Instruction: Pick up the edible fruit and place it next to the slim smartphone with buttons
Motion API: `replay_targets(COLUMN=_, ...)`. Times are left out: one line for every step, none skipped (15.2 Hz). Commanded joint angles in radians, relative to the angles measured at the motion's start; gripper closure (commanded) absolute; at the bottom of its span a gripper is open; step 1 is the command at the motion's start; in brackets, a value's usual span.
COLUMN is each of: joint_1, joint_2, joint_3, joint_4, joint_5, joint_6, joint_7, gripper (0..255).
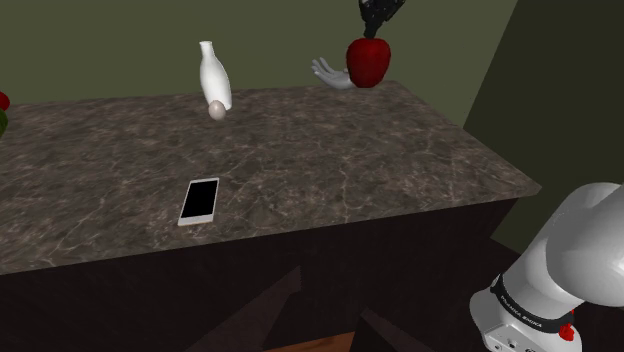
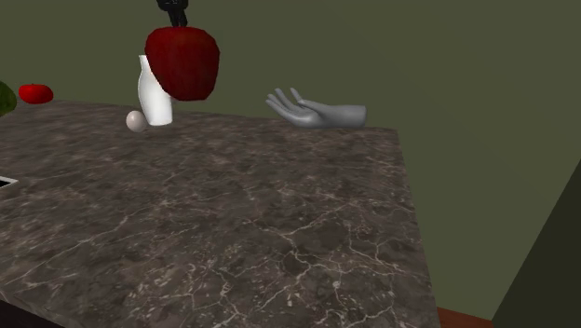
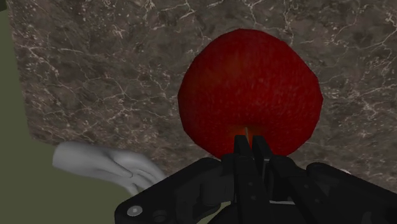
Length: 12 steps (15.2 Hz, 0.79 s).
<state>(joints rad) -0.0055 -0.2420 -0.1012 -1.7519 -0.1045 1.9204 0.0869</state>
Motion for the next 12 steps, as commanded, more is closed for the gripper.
replay_targets(joint_1=0.015, joint_2=0.016, joint_3=0.033, joint_4=0.023, joint_5=-0.011, joint_6=-0.011, joint_7=0.051, gripper=255)
replay_targets(joint_1=0.022, joint_2=0.029, joint_3=0.048, joint_4=0.036, joint_5=-0.016, joint_6=-0.014, joint_7=0.075, gripper=255)
replay_targets(joint_1=0.030, joint_2=0.043, joint_3=0.063, joint_4=0.051, joint_5=-0.022, joint_6=-0.018, joint_7=0.098, gripper=255)
replay_targets(joint_1=0.038, joint_2=0.057, joint_3=0.078, joint_4=0.067, joint_5=-0.028, joint_6=-0.022, joint_7=0.122, gripper=255)
replay_targets(joint_1=0.046, joint_2=0.073, joint_3=0.093, joint_4=0.084, joint_5=-0.034, joint_6=-0.027, joint_7=0.145, gripper=255)
replay_targets(joint_1=0.054, joint_2=0.089, joint_3=0.107, joint_4=0.103, joint_5=-0.040, joint_6=-0.033, joint_7=0.168, gripper=255)
replay_targets(joint_1=0.063, joint_2=0.107, joint_3=0.121, joint_4=0.123, joint_5=-0.048, joint_6=-0.039, joint_7=0.191, gripper=255)
replay_targets(joint_1=0.071, joint_2=0.125, joint_3=0.135, joint_4=0.145, joint_5=-0.055, joint_6=-0.045, joint_7=0.214, gripper=255)
replay_targets(joint_1=0.080, joint_2=0.145, joint_3=0.148, joint_4=0.169, joint_5=-0.063, joint_6=-0.052, joint_7=0.236, gripper=255)
replay_targets(joint_1=0.090, joint_2=0.166, joint_3=0.161, joint_4=0.194, joint_5=-0.071, joint_6=-0.060, joint_7=0.259, gripper=255)
replay_targets(joint_1=0.100, joint_2=0.188, joint_3=0.174, joint_4=0.220, joint_5=-0.080, joint_6=-0.069, joint_7=0.281, gripper=255)
replay_targets(joint_1=0.110, joint_2=0.211, joint_3=0.186, joint_4=0.249, joint_5=-0.090, joint_6=-0.079, joint_7=0.303, gripper=255)
